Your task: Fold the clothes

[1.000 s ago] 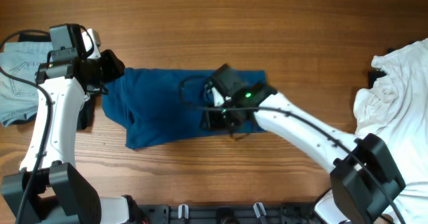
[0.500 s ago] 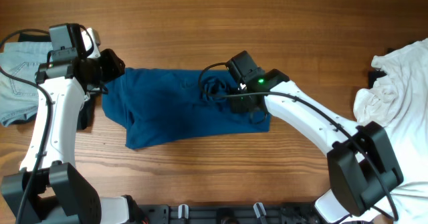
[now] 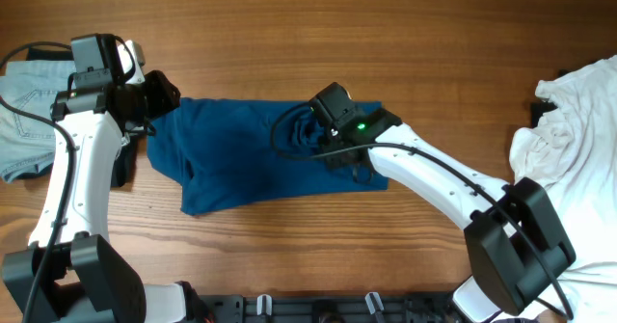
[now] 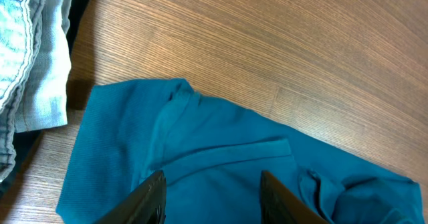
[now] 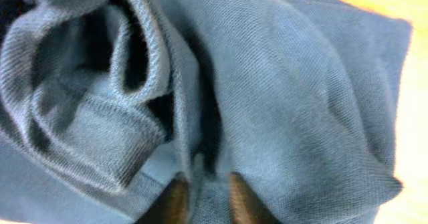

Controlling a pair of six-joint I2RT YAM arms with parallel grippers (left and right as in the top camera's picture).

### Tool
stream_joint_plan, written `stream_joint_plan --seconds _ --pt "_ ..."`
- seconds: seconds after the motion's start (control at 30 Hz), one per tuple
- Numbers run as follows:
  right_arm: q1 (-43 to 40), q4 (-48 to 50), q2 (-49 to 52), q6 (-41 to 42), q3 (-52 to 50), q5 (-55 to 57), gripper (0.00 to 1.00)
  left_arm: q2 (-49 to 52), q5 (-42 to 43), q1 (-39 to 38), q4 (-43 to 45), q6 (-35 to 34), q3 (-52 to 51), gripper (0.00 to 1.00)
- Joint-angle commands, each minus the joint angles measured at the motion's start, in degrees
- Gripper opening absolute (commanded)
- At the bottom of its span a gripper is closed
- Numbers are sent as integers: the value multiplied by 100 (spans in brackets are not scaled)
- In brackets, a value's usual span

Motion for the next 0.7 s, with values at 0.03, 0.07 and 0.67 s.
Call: stream_joint_plan --seconds 0.03,0.07,0.67 --pt "13 -179 72 133 184 -17 4 -72 90 -11 15 52 -4 45" --pt "24 -278 11 245 238 -227 4 -72 90 -11 15 52 -4 45" --pt "457 -848 -439 1167 365 203 54 -72 90 -11 22 52 -4 45"
